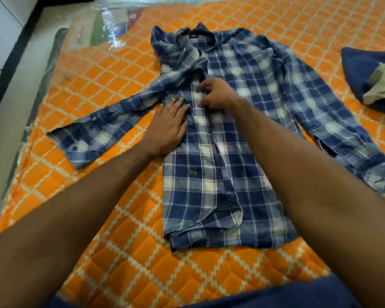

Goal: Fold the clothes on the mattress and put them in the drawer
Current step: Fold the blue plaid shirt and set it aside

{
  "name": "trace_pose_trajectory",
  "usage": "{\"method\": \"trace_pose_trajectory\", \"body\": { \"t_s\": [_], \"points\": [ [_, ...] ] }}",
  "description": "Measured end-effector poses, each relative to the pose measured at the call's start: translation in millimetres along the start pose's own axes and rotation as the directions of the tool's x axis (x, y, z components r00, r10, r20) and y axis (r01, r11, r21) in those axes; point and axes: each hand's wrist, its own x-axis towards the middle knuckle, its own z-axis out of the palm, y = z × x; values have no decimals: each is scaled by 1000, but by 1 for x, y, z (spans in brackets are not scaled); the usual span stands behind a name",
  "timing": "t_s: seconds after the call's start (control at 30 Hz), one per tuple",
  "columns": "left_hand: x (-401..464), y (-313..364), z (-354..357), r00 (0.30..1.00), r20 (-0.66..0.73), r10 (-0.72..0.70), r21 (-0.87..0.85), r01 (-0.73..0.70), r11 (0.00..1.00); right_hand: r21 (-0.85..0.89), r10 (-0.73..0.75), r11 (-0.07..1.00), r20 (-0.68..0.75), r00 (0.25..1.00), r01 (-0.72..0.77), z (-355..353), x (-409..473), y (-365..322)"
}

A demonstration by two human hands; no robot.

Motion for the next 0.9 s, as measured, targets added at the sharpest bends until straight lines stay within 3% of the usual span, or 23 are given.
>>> {"method": "trace_pose_trajectory", "body": {
  "t_s": [0.13,0.2,0.27,0.3,0.33,0.4,0.47,0.53,0.6,0.67,0.7,0.77,0.8,0.9],
  "points": [
    [-7,0,3,995,-93,25,12,-24,1000,24,82,997,-166,983,-79,-2,13,14],
    [-4,-5,-7,980,-190,59,119,-36,992,-7,56,998,-215,975,-59,2,6,14],
    [1,-21,-23,961,-277,16,183,36,983,-78,-11,997,-210,978,-5,5,-3,8],
    [-1,-31,-33,953,-294,-78,173,134,976,-125,-45,992,-187,981,21,7,-8,5],
    [-3,-49,-42,941,-269,-206,129,247,960,-175,-72,984,-157,985,44,8,-16,0],
    [-13,-79,-62,877,-75,-474,51,478,877,-260,-97,963,-97,990,69,12,-26,-6],
    [-25,-101,-82,814,118,-568,-17,574,819,-329,-76,943,-70,995,48,15,-39,-13],
    [-35,-105,-106,827,294,-479,-225,547,806,-294,-72,954,-19,997,64,13,-56,-24],
    [-38,-95,-127,847,392,-360,-472,521,711,-82,-42,996,78,996,48,13,-71,-36],
    [-38,-64,-150,880,423,-218,-729,473,495,259,15,964,167,986,-59,13,-90,-45],
    [-37,-43,-161,897,421,-138,-823,441,357,440,40,888,210,977,-131,11,-101,-52],
    [-38,-4,-180,903,429,16,-896,424,131,679,72,683,305,950,-270,5,-116,-58],
    [-39,8,-182,890,445,99,-895,439,75,756,57,587,319,946,-290,2,-124,-61],
    [-49,23,-166,774,580,256,-811,578,90,718,81,653,249,965,-240,-7,-144,-59]
  ]
}}
